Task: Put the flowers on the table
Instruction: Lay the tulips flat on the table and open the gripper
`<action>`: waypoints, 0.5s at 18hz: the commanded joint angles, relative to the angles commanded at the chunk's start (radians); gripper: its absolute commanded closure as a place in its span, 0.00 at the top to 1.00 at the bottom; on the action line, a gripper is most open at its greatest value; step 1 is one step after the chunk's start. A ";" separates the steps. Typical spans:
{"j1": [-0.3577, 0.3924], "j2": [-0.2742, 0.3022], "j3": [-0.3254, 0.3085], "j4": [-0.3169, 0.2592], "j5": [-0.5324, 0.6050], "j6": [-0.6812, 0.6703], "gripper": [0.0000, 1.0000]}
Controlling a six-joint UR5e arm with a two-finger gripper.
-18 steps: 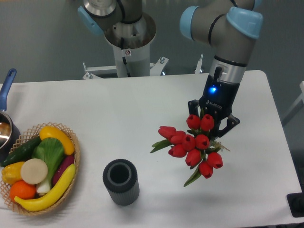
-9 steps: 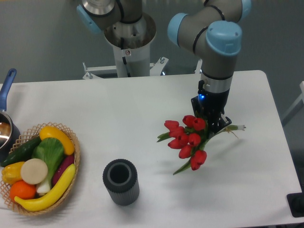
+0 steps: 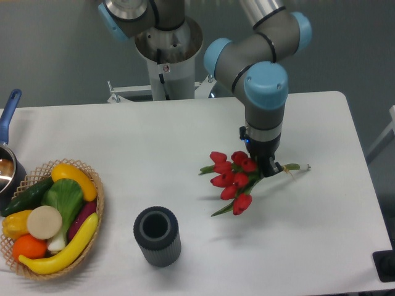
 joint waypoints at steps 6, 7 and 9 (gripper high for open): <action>-0.029 -0.032 0.002 0.005 0.012 -0.008 0.38; -0.029 -0.029 0.006 0.006 0.006 -0.005 0.44; -0.028 -0.022 0.035 0.005 -0.004 0.000 0.74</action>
